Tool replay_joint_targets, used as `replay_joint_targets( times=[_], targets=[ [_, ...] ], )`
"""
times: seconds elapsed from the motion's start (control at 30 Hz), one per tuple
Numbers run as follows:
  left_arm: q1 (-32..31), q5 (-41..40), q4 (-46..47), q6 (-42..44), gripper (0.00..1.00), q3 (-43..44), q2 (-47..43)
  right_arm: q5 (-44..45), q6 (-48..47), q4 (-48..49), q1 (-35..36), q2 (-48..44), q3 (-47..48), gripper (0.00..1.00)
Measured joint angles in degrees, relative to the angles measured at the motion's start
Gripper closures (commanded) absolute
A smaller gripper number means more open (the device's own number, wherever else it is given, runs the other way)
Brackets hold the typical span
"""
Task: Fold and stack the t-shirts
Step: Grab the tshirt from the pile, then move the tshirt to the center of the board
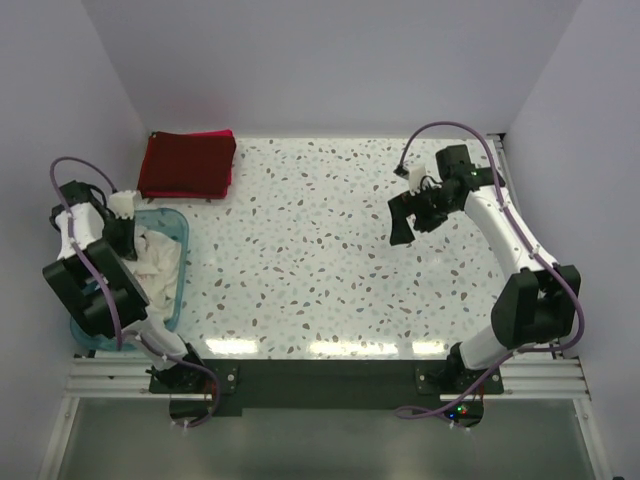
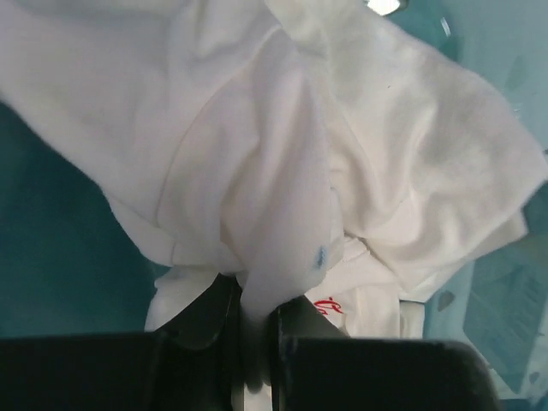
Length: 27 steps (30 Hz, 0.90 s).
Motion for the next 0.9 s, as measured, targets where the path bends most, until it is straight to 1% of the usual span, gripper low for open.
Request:
replay_joint_targets(
  times=[0.07, 0.17, 0.3, 0.37, 0.5, 0.57, 0.6, 0.67, 0.73, 0.8, 0.87, 0.9],
  targets=[
    [0.0, 1.4, -2.49, -0.22, 1.0, 3.23, -2.36, -0.28, 0.39, 0.11, 0.0, -0.13, -0.22, 0.01],
    [0.0, 4.2, -6.43, -0.39, 1.0, 11.56, -6.47, -1.42, 1.07, 0.74, 0.0, -0.72, -1.25, 0.01],
    [-1.03, 9.66, -9.86, -0.92, 1.0, 26.34, -11.52, -2.71, 2.25, 1.33, 0.0, -2.16, -2.54, 0.01],
    [-3.61, 11.21, -10.8, -1.99, 1.0, 33.22, -12.9, -2.99, 2.82, 1.77, 0.0, -2.82, -2.64, 0.01],
    [-16.39, 14.73, -11.13, -6.95, 1.0, 48.41, -12.5, -3.19, 3.87, 3.23, 0.0, -4.46, -3.26, 0.01],
    [-22.21, 17.38, -10.64, -10.16, 1.0, 55.28, -10.75, -3.08, 4.31, 3.85, 0.0, -5.6, -3.5, 0.01],
    [-26.03, 19.28, -8.96, -12.85, 1.0, 59.3, -9.44, -2.91, 4.48, 4.11, 0.0, -6.27, -3.54, 0.01],
    [-30.64, 22.47, -4.15, -17.33, 1.0, 61.44, -8.81, -2.34, 4.81, 4.87, 0.0, -7.87, -3.8, 0.01],
    [-34.84, 25.66, 1.55, -22.82, 1.0, 60.87, -8.87, -1.27, 5.33, 5.77, 0.0, -9.57, -4.31, 0.01],
    [-37.68, 28.65, 8.37, -28.83, 1.0, 59.08, -8.76, -0.28, 5.81, 6.16, -0.04, -10.99, -4.52, 0.01],
    [-38.95, 31.8, 14.49, -34.73, 1.0, 57.99, -8.04, 1.01, 6.38, 6.78, -0.15, -12.37, -4.76, 0.01],
    [-39.23, 33.31, 17.88, -37.66, 0.89, 57.53, -7.48, 1.66, 6.64, 7.13, -0.35, -12.98, -4.94, 0.01]
  ],
)
